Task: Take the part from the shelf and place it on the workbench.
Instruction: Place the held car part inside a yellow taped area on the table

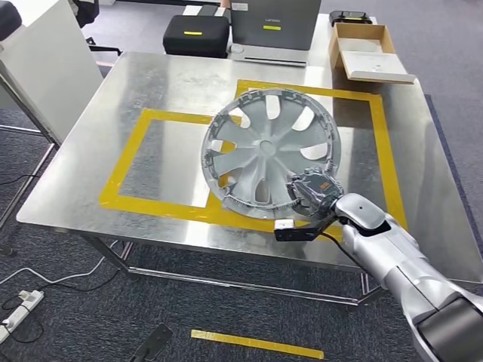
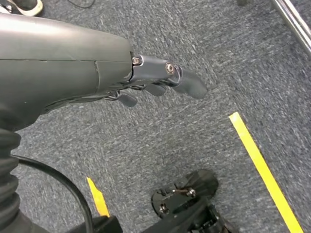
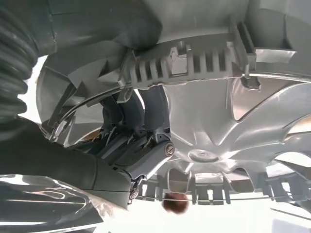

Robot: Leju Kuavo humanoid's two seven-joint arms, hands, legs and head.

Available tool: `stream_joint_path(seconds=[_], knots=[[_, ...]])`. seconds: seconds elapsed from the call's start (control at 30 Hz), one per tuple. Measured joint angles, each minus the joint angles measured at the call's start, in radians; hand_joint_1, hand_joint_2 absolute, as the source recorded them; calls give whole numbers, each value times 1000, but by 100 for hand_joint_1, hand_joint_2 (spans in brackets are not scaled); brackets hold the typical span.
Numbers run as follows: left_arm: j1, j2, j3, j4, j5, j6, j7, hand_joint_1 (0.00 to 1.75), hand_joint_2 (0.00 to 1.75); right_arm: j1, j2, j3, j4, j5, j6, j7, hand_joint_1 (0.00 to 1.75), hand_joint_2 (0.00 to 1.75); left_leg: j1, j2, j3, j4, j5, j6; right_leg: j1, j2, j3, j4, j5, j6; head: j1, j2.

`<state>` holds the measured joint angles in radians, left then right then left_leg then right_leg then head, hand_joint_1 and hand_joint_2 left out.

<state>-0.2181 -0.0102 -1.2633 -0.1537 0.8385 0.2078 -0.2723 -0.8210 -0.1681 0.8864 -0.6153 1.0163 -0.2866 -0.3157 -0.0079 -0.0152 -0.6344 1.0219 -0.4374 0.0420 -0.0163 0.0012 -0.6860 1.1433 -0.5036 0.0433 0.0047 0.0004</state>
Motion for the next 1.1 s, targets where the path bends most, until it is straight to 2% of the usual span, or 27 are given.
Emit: stream_joint_path(seconds=[0.03,0.1,0.17,0.27,0.33,0.4,0.43,0.47,0.5,0.57,0.6,0.67,0.73,0.77,0.8,0.83,0.9,0.93,0.97,1.0,1.03,1.07,1.1], knots=[[1,0,1,0,1,-5,-5,0,175,4,-1,-9,18,-3,-6,6,175,175,-3,0,-1,3,-2,-2,2,-1,30,-62,23,-4,0,0],[3,0,2,0,3,-14,-13,0,175,12,-2,-26,47,-10,-20,16,175,175,-5,1,-6,6,-2,-9,6,-3,60,-120,35,-11,-1,0],[5,0,2,0,5,-19,-17,0,175,19,-2,-40,67,-18,-27,24,175,175,-4,3,-8,5,-1,-15,8,-1,63,-123,34,-14,-2,0],[6,0,2,0,5,-22,-17,0,175,23,-2,-46,75,-22,-27,28,175,175,-4,3,-6,5,0,-18,9,0,63,-124,34,-16,-2,0],[7,2,2,0,5,-23,-17,0,175,23,-2,-51,80,-23,-26,30,175,175,-5,3,-7,7,-5,-22,4,-2,67,-130,37,-19,-2,0],[11,5,3,0,6,-30,-20,0,175,32,-2,-81,102,-27,-24,38,175,175,5,5,-66,150,-72,-42,-4,-3,78,-136,38,-27,-5,0],[14,7,4,0,8,-35,-22,0,175,36,-2,-97,113,-27,-23,42,175,175,12,7,-94,216,-96,-51,-6,-2,82,-137,37,-30,-6,0],[17,8,5,0,11,-41,-25,0,175,40,-2,-113,125,-26,-21,46,175,175,20,8,-112,263,-109,-60,-8,-1,86,-137,36,-30,-8,0],[19,10,6,0,13,-47,-29,0,175,41,-2,-120,130,-23,-20,46,131,131,24,8,-90,220,-79,-62,-10,-1,89,-137,35,-28,-8,0],[19,11,10,0,18,-62,-33,0,175,42,-3,-129,137,-17,-19,43,44,44,27,9,-22,85,-25,-65,-12,1,93,-136,31,-18,-9,0],[18,11,12,0,18,-68,-35,0,175,43,-4,-133,141,-14,-20,40,0,0,27,8,2,38,-14,-63,-11,2,93,-136,30,-11,-9,0],[19,11,16,0,19,-73,-39,0,175,47,-6,-139,146,-7,-27,30,0,0,23,7,15,8,-18,-53,-8,4,92,-139,32,2,-10,0],[20,11,18,0,19,-66,-46,0,175,54,-7,-140,147,2,-40,17,0,0,23,8,15,5,-14,-36,-11,5,90,-140,30,13,-9,0],[19,11,19,0,19,-60,-49,0,175,57,-7,-140,147,6,-45,13,0,0,23,9,16,2,-11,-27,-12,4,81,-126,18,16,-8,0],[17,12,20,0,19,-54,-50,0,175,60,-7,-141,148,10,-49,10,0,0,23,10,17,-1,-8,-19,-12,3,63,-91,-4,17,-6,0],[15,12,21,0,19,-50,-51,0,175,63,-7,-141,148,12,-51,8,0,0,22,10,17,-2,-7,-13,-12,3,36,-33,-36,17,-5,0],[15,11,23,0,19,-47,-51,0,175,71,-6,-141,148,14,-53,6,0,0,16,9,16,-2,-7,-5,-9,2,-30,108,-95,14,-4,0],[16,11,24,0,19,-47,-51,0,131,76,-6,-141,149,15,-54,5,0,0,14,8,16,-2,-7,-4,-8,2,-51,153,-105,13,-4,0],[18,11,24,0,19,-46,-51,0,87,80,-6,-141,150,15,-54,6,0,0,12,8,16,-1,-7,-3,-6,2,-56,158,-95,11,-4,0],[18,10,25,0,19,-46,-51,0,44,82,-6,-141,151,15,-55,6,0,0,11,7,16,-1,-7,-3,-5,2,-40,122,-68,8,-4,0],[18,10,26,0,19,-46,-51,0,0,82,-6,-141,152,15,-55,6,0,0,10,6,17,-1,-8,-4,-3,2,-9,58,-32,3,-4,0],[17,10,26,0,19,-45,-51,0,0,81,-6,-142,152,15,-55,6,0,0,6,6,16,1,-9,-6,-1,2,28,-14,-1,-1,-4,0],[16,9,27,0,19,-43,-51,0,0,78,-6,-143,152,16,-56,6,0,0,3,6,14,3,-9,-8,0,1,60,-73,18,-5,-5,0]])
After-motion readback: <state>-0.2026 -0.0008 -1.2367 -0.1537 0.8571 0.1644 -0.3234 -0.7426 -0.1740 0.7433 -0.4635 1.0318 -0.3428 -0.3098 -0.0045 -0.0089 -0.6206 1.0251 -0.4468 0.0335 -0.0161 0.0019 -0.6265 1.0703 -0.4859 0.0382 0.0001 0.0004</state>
